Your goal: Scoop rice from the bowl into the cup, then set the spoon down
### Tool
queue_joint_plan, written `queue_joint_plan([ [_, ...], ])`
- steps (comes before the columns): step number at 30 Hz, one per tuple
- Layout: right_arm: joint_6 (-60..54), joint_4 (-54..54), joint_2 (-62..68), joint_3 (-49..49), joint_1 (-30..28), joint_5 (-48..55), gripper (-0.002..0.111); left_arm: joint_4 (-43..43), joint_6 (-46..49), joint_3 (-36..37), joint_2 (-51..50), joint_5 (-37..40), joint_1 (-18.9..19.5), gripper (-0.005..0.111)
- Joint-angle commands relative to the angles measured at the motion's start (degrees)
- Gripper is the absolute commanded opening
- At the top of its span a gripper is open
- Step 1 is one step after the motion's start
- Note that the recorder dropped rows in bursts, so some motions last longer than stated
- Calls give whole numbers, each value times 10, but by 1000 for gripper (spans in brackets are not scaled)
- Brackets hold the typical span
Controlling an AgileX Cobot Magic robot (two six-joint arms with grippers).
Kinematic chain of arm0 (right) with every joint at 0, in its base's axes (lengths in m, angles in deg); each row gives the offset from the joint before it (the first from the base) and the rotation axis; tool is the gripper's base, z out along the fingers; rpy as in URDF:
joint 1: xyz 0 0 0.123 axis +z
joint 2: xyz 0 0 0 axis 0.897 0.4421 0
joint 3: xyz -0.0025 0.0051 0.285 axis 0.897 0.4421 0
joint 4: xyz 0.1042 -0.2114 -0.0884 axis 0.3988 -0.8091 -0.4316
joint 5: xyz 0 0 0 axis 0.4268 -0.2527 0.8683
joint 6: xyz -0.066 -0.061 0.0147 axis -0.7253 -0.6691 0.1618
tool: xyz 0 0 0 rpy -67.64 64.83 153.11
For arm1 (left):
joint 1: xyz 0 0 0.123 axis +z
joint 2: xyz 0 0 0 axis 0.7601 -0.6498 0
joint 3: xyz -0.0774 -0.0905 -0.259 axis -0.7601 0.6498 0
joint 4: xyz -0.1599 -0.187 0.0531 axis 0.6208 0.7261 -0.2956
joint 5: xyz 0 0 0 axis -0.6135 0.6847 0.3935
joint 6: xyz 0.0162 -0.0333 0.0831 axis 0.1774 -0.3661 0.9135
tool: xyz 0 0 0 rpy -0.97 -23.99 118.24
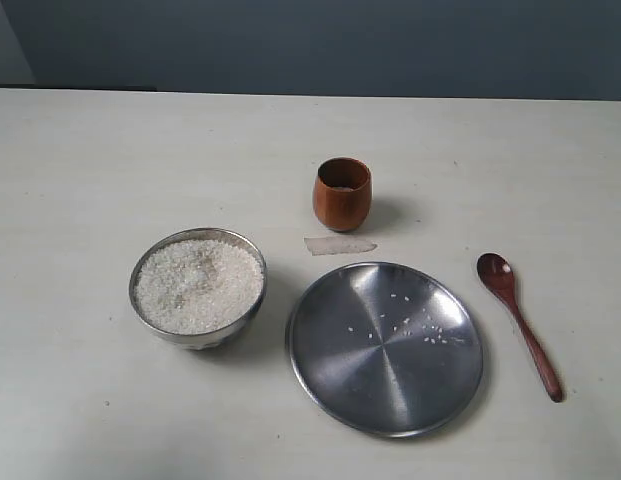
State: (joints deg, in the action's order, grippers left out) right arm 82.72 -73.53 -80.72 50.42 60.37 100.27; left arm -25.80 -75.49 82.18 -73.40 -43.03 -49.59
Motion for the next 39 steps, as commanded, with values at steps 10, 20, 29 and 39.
queue_joint_plan([
  [10, -2, 0, -3, 1, 1, -2, 0, -2, 0, 3, 3, -6, -1, 1],
  [20, -2, 0, -3, 1, 1, -2, 0, -2, 0, 3, 3, -6, -1, 1],
  [29, -7, -42, -3, 1, 1, -3, 0, -2, 0, 3, 3, -6, -1, 1],
  [39, -4, 187, -3, 1, 1, -319, 0, -2, 0, 3, 3, -6, -1, 1],
])
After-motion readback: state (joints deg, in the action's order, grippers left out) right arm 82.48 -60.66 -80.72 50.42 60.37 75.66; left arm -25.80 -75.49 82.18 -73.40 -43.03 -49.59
